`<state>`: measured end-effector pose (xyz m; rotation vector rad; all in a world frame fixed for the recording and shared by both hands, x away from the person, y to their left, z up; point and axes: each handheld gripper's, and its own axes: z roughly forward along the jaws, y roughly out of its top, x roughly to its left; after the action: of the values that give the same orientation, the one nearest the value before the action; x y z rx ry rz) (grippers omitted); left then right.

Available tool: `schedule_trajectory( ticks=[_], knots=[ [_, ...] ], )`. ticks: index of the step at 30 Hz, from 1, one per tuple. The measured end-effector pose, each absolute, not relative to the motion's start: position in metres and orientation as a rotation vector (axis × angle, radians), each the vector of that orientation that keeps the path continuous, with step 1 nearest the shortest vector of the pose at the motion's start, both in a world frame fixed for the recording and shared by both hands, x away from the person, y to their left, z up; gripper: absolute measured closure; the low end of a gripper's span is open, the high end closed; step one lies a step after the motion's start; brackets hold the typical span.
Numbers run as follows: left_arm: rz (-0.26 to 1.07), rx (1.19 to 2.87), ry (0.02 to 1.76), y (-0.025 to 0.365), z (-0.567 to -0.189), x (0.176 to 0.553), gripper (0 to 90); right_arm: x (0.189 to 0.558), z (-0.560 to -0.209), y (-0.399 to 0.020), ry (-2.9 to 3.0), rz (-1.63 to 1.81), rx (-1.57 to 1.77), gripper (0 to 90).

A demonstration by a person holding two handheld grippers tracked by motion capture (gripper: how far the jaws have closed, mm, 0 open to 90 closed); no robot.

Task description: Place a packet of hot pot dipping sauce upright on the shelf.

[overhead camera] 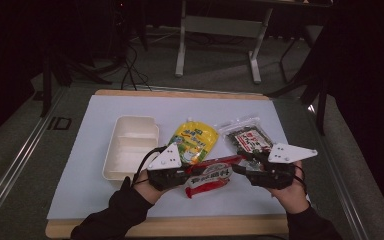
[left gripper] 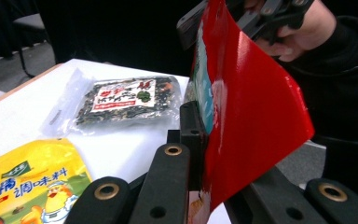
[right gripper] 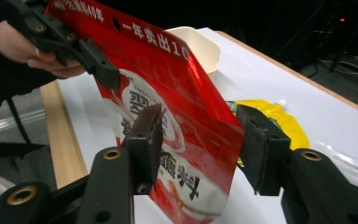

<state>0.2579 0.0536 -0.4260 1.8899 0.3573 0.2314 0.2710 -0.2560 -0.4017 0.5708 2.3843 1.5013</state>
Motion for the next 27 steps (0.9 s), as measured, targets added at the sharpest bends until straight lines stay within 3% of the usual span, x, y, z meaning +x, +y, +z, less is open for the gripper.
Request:
schedule_trajectory(
  ticks=[5,11,15,16,17,19,27],
  knots=[
    [0.214,1.885,0.349,0.053,-0.425,0.258,90.0,0.273,-0.406,-0.253,2.417,1.505,0.542,48.7],
    [0.209,1.863,0.35,0.051,-0.424,0.254,90.0,0.277,-0.412,-0.247,2.449,1.49,0.54,54.2],
    [0.19,1.863,0.356,0.048,-0.427,0.254,90.0,0.279,-0.414,-0.246,2.479,1.483,0.518,67.7],
    [0.192,1.867,0.355,0.048,-0.428,0.254,90.0,0.279,-0.414,-0.246,2.479,1.483,0.518,67.7],
    [0.197,1.867,0.357,0.048,-0.428,0.253,90.0,0.279,-0.414,-0.245,2.502,1.474,0.494,77.2],
    [0.196,1.868,0.363,0.047,-0.428,0.254,90.0,0.278,-0.414,-0.243,2.517,1.451,0.464,86.7],
    [0.198,1.859,0.354,0.05,-0.425,0.255,89.6,0.277,-0.407,-0.243,2.549,1.456,0.419,89.6]
  ],
)
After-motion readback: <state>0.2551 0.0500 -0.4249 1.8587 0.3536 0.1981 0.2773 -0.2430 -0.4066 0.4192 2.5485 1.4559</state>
